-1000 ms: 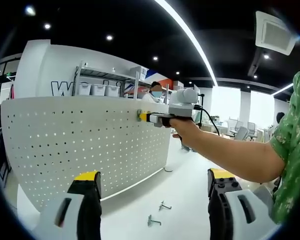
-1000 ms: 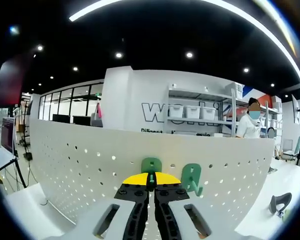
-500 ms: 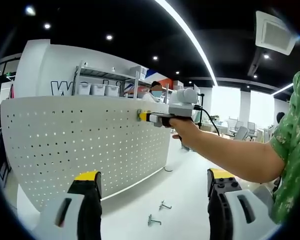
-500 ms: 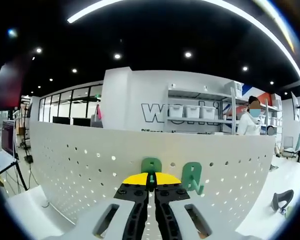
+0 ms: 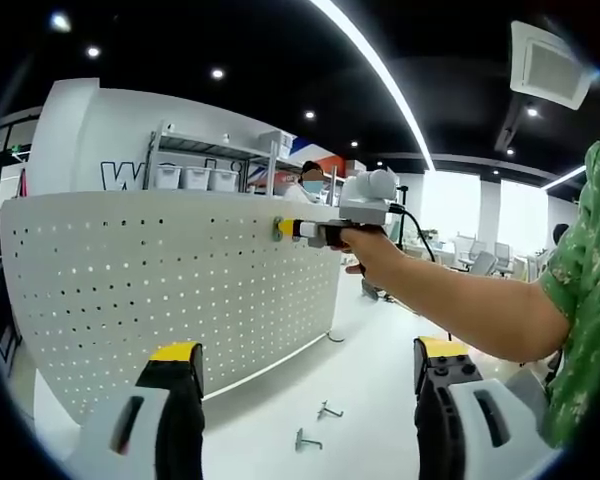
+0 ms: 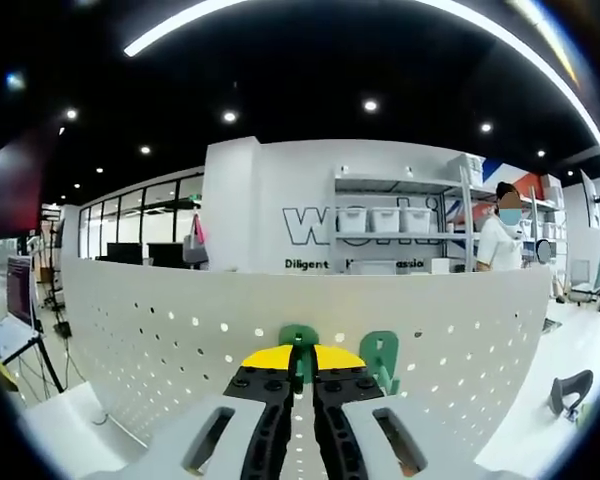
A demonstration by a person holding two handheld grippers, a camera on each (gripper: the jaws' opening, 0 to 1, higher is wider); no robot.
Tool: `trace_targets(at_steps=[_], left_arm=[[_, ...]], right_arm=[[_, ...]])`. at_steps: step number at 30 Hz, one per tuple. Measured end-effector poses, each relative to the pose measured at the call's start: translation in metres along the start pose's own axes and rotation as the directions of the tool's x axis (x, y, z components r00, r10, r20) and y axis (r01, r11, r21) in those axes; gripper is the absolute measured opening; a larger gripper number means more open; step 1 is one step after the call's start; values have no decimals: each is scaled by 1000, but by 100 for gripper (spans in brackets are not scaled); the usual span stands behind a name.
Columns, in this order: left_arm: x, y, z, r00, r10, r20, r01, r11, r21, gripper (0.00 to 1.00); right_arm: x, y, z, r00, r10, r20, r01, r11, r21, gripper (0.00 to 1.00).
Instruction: Insert the hook assembly into the mounting plate slot until the hook locks in place.
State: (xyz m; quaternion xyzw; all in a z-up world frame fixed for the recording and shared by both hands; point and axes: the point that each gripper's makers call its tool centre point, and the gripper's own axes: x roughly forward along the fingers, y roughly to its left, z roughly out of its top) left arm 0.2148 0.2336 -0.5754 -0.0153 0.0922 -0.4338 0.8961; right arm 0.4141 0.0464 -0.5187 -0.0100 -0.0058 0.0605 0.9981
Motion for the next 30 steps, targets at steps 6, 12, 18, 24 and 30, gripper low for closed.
trace_targets(at_steps=[6,12,18,24,30], left_arm=[[0,0,-1,1000,-2,-5,2,1000,2,88],[0,1,-2,1000,2,-4,-2,1000,-2,88],[0,-1,-1,1000,-1,-1,1,1000,-1,88],[-2,1,1,1000,3,4,-3,1000,-1,88],[-2,1,1,1000,3,3,-3,1000,0,88]], right_arm=[[0,0,4,1000,-12,12,12,1000,-1,4],[1,-2,9,1000,-20,21,21,1000,-23,2],[0,-1,4,1000,-25,14,25,999,-31,3],[0,1,3,999,-32,20,34,997,-74,3],[0,1,3,999,-29,20,30,997,-64,3]])
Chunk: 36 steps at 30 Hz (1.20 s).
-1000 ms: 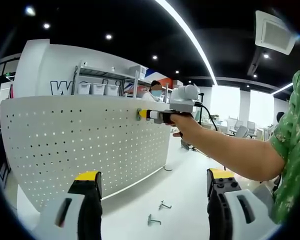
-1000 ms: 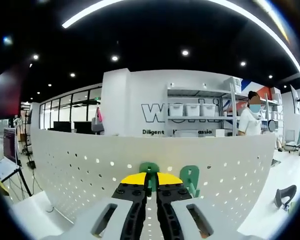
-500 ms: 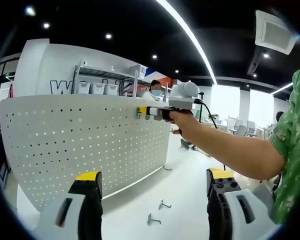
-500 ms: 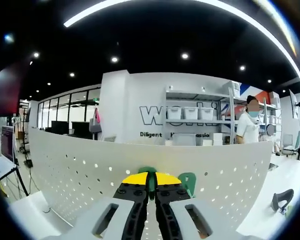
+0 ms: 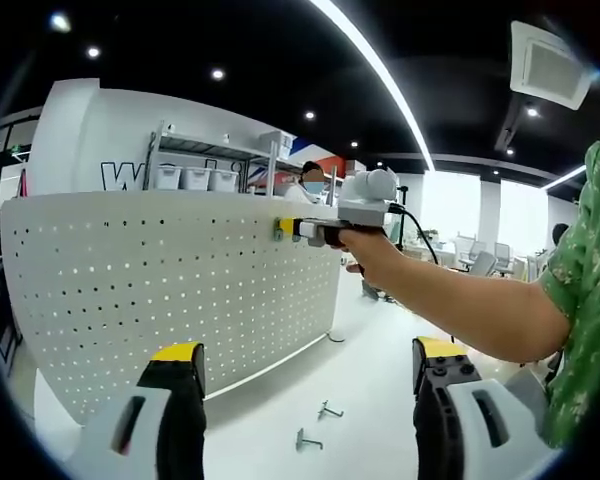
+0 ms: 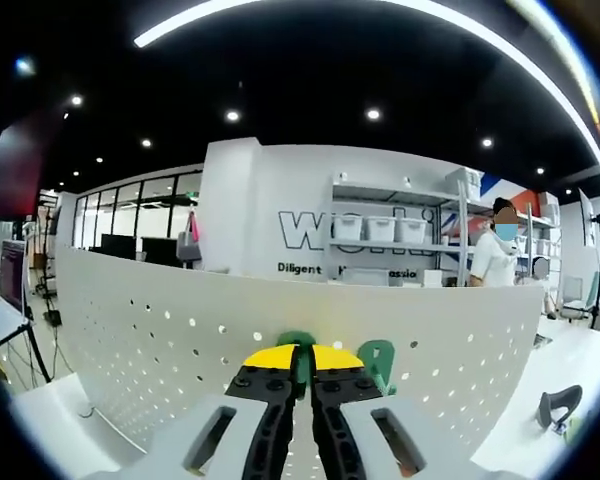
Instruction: Insert the hook assembly into the mounting plate slot until the hook locks in place.
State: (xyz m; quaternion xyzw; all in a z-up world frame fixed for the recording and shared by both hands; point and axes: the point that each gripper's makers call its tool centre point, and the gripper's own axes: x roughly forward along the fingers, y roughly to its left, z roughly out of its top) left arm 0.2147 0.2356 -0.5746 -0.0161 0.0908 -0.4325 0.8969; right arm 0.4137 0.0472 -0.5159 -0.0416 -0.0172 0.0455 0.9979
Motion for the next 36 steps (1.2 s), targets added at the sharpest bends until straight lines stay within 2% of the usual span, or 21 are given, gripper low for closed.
trace_targets(at_steps=[5,11,27,33,36], left_arm=[[0,0,2,1000,1,5,-1,1000,0,87],[0,0,1,1000,3,4,-3,1000,-1,87],[2,1,-2,1000,2,-4,-2,1000,0,86],[1,2,-2,1000,2,-5,-2,1000,-2,86],[1,3,-2,1000,3,-5,-3,1000,-3,86]], right_arm=[[-2,0,0,1000,3,8,-3,1000,10,3],[-1,2,-17,999,17,-28,-16,1000,26,4],[-1,4,-14,999,30,-28,-29,1000,8,1],[-2,5,-15,1000,15,-7,-15,1000,-14,0],[-2,6,-14,1000,1,-6,-1,997,-74,0]])
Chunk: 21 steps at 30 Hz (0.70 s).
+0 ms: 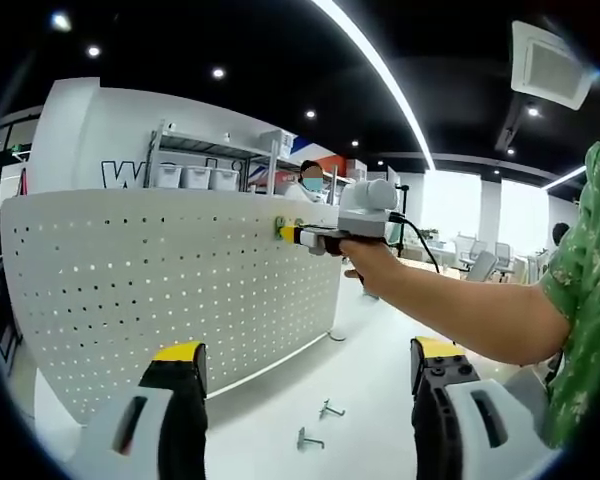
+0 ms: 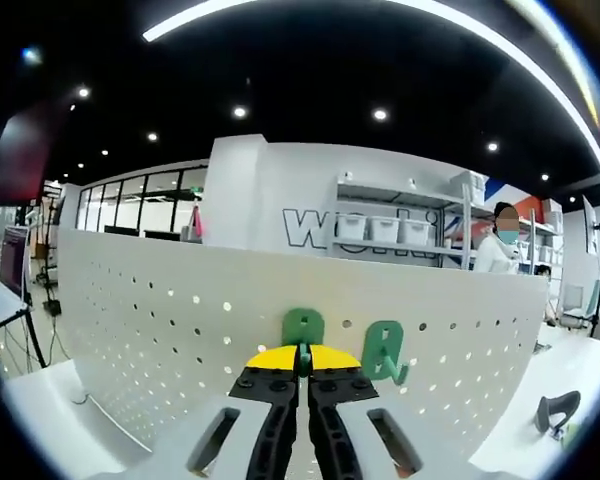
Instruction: Insert the hook assembly into the mounting plate slot until the hook locks in place.
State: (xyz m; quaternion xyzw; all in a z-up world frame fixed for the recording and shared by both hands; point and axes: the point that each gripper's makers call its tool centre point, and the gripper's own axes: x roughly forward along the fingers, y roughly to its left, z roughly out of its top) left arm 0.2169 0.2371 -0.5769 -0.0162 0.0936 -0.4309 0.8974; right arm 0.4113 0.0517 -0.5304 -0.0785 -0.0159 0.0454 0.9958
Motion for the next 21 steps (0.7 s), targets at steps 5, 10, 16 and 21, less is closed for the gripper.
trace_targets(at_steps=[5,10,16,21], left_arm=[[0,-1,0,1000,-2,-1,2,1000,0,86],[1,-2,0,1000,-5,-1,5,1000,2,86],[-1,-1,1,1000,0,-1,0,1000,3,86],[-2,-1,0,1000,2,-1,-2,1000,3,86]], right_arm=[[-1,-1,3,1000,-1,-6,1,999,-38,0],[1,-2,2,1000,7,-4,-7,1000,-11,0],[2,-1,-1,1000,1,2,-1,999,-45,0],[3,-2,-1,1000,-4,-7,4,1000,-23,0]])
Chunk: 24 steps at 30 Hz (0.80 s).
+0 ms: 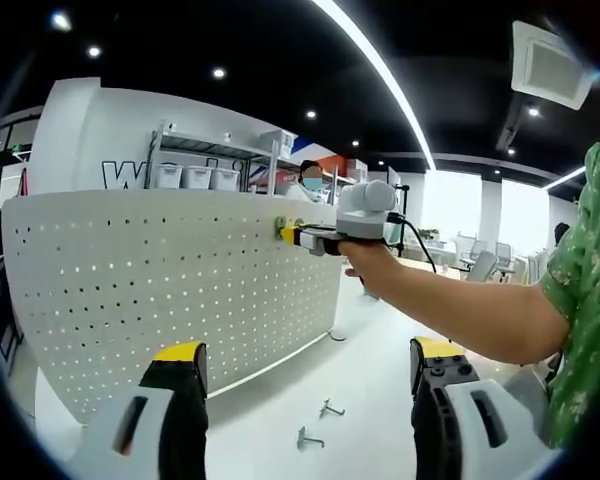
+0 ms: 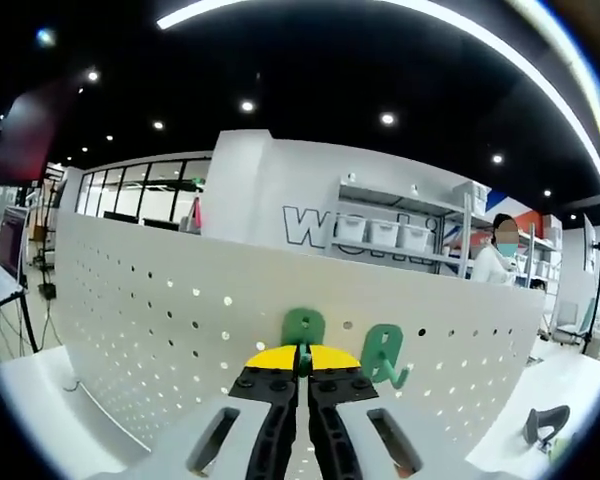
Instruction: Insert the hook assembly into the mounting plate slot until the hook locks in place.
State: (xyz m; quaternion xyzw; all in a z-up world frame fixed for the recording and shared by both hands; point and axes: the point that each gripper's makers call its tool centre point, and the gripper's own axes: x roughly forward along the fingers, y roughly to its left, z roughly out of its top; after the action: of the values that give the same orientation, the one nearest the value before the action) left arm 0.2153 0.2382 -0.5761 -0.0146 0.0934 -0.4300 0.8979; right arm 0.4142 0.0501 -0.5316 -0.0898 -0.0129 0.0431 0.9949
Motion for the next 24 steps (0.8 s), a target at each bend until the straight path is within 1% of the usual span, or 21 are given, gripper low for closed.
trace_targets(at_steps=[2,3,4,6,7,8,20,24], left_arm=[[0,-1,0,1000,-2,-1,2,1000,0,86],[0,0,-1,1000,-1,-1,1,1000,-1,86],[0,0,-1,1000,-1,-1,1,1000,-2,86],[0,0,0,1000,-1,1,1,1000,-2,86],[1,0,0,1000,-2,2,2,1000,-2,86],[1,0,0,1000,-2,1,2,1000,-2,86],[1,-2,0,1000,-6,3,6,1000,-1,86],[0,-2,0,1000,-4,3,4,1000,1,86]], right_arm=[[2,0,0,1000,2,-7,-2,1000,-9,1],[3,0,0,1000,6,-17,-8,997,-71,1],[3,1,-1,1000,9,-19,-11,995,-99,1],[4,1,-1,1000,8,-23,-9,997,-71,1],[3,0,-1,1000,16,-23,-17,999,-37,1],[3,0,-1,1000,19,-23,-20,999,-30,2],[-1,5,-7,998,36,-42,-36,999,-10,9],[-2,5,-10,998,37,-49,-37,999,-2,14]])
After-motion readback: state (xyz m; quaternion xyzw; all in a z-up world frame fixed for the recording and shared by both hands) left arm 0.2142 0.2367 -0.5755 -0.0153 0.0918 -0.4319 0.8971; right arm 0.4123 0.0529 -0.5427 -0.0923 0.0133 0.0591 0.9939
